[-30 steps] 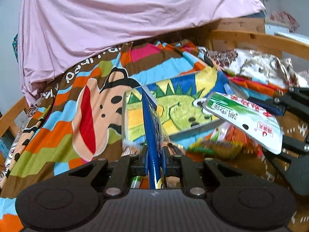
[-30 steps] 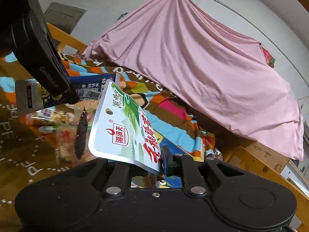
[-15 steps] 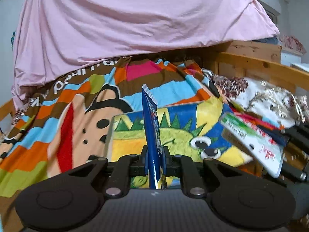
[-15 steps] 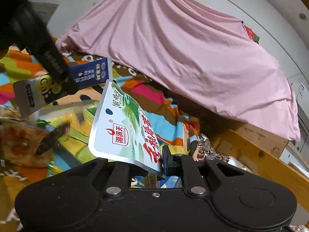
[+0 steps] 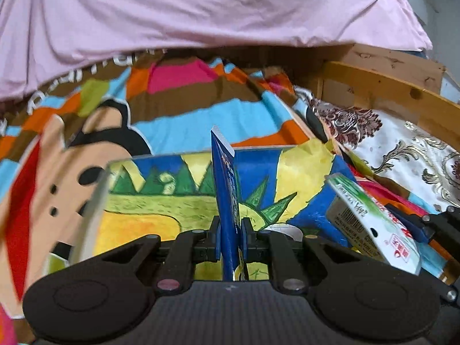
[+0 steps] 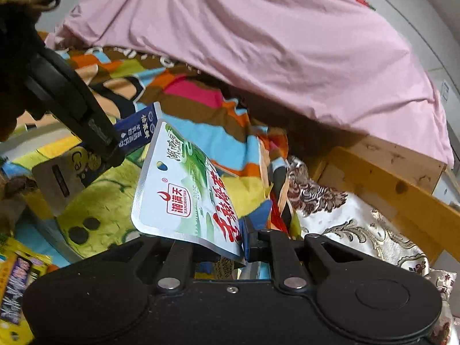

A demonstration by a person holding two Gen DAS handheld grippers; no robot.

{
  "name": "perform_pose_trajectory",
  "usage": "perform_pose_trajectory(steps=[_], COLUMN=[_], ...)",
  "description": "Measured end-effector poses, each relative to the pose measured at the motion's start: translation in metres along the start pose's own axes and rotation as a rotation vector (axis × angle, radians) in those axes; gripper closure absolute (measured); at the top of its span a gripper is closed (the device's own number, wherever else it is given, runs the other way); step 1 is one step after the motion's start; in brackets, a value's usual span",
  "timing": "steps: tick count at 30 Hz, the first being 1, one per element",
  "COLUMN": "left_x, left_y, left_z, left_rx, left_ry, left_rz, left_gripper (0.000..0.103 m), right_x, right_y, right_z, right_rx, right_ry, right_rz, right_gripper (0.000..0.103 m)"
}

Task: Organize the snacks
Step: 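Lower the white pouch and blue milk stick into the tray and open both tools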

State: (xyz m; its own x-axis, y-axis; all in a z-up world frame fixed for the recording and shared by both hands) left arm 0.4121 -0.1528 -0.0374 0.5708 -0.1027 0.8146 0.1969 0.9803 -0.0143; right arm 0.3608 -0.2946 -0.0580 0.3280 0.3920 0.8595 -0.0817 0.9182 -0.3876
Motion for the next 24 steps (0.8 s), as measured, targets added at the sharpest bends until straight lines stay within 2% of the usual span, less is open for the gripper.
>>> perform_pose_trajectory(steps=[6, 9, 11, 15, 17, 19, 21, 24], left_x=[-0.001, -0.003, -0.003, -0.002, 0.001, 0.003, 0.005, 0.008], left_y=[0.004, 0.009, 0.014, 0.025, 0.029, 0.032, 0.033, 0.034], left_z=[-0.034, -0.043, -0.046, -0.044, -0.040, -0.037, -0.033, -0.027], left_rx=[-0.033, -0.040, -0.037, -0.026, -0.021, -0.023, -0.019, -0.023], left_ry=[0.082, 0.115, 0.126, 0.132, 0.125, 0.122, 0.115, 0.110], left_rz=[0.094, 0.136, 0.156, 0.184, 0.192, 0.197, 0.196, 0.200], left_gripper=[0.089, 0.089, 0.088, 0.088, 0.087, 0.078, 0.069, 0.062], right_x=[-0.002, -0.004, -0.007, -0.010, -0.007, -0.005, -0.004, -0.001], right_y=[0.003, 0.007, 0.012, 0.014, 0.009, 0.004, 0.002, 0.004], right_z=[-0.015, -0.021, -0.025, -0.030, -0.030, -0.029, -0.025, -0.020], right_rx=[0.021, 0.056, 0.080, 0.093, 0.083, 0.092, 0.111, 0.129], right_ry=[0.032, 0.061, 0.094, 0.148, 0.165, 0.181, 0.193, 0.210], right_rz=[0.003, 0.008, 0.028, 0.034, 0.028, 0.018, 0.015, 0.044], right_gripper=[0.087, 0.081, 0.067, 0.045, 0.026, 0.014, 0.012, 0.009])
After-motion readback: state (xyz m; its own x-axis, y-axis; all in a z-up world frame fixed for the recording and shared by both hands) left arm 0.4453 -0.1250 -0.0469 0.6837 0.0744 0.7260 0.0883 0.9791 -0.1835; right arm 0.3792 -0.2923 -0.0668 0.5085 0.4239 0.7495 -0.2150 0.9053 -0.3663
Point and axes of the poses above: each gripper's, at about its wrist camera, not at the fingertips, and z roughly against the way its jaws point, y to its left, x to its top, the point moved 2 cm from there along -z, roughly the way its jaws point, and after that the axes turned 1 degree about z, right-handed, at the moved point
